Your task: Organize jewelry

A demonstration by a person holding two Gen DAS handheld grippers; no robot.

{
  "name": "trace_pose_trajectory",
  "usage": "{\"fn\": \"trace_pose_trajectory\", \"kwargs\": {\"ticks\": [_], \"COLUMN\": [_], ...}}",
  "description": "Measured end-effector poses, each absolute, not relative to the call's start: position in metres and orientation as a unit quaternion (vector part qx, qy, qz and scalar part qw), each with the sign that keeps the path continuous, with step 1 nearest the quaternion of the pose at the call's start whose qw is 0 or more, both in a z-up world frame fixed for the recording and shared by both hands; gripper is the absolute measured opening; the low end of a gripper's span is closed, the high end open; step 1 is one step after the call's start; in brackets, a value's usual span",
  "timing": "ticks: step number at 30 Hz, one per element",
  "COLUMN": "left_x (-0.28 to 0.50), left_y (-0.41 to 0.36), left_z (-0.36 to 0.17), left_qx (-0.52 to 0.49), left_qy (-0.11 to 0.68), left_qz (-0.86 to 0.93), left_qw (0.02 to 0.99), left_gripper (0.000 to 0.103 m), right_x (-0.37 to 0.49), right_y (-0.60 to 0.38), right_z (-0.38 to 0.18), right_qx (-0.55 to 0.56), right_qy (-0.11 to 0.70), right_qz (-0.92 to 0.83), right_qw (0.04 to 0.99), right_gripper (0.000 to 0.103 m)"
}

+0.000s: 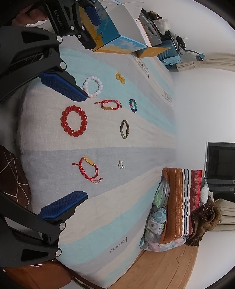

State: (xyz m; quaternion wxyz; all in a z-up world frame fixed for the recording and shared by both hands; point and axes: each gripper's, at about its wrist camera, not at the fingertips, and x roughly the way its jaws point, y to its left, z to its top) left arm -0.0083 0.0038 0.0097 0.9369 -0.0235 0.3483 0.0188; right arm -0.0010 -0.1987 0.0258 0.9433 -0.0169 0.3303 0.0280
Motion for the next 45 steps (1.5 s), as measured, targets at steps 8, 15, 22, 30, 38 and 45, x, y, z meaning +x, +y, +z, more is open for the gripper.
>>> {"fn": "trace_pose_trajectory", "kwargs": {"ticks": [8, 15, 22, 30, 38, 45], "left_x": [-0.009, -0.013, -0.013, -0.007, 0.003, 0.023], "left_y": [0.002, 0.000, 0.000, -0.002, -0.001, 0.001], "left_z": [0.011, 0.014, 0.018, 0.024, 0.022, 0.016], "left_qx": [-0.025, -0.024, -0.026, -0.022, -0.021, -0.023], "left_qy": [0.353, 0.352, 0.351, 0.351, 0.358, 0.365], "left_qz": [-0.001, 0.000, 0.001, -0.003, -0.004, -0.004], "left_qw": [0.935, 0.936, 0.936, 0.936, 0.934, 0.931], "left_gripper": [0.098, 0.098, 0.098, 0.098, 0.098, 0.098], "right_x": [-0.001, -0.004, -0.006, -0.005, 0.006, 0.025], "right_y": [-0.199, -0.198, -0.197, -0.195, -0.195, -0.196], "right_z": [0.027, 0.032, 0.035, 0.042, 0.042, 0.038], "right_qx": [-0.016, -0.015, -0.018, -0.019, -0.020, -0.019], "right_qy": [0.330, 0.329, 0.330, 0.325, 0.331, 0.339], "right_qz": [0.029, 0.026, 0.029, 0.028, 0.032, 0.037], "right_qw": [0.943, 0.944, 0.943, 0.945, 0.943, 0.940], "right_gripper": [0.096, 0.096, 0.096, 0.096, 0.096, 0.096]}}
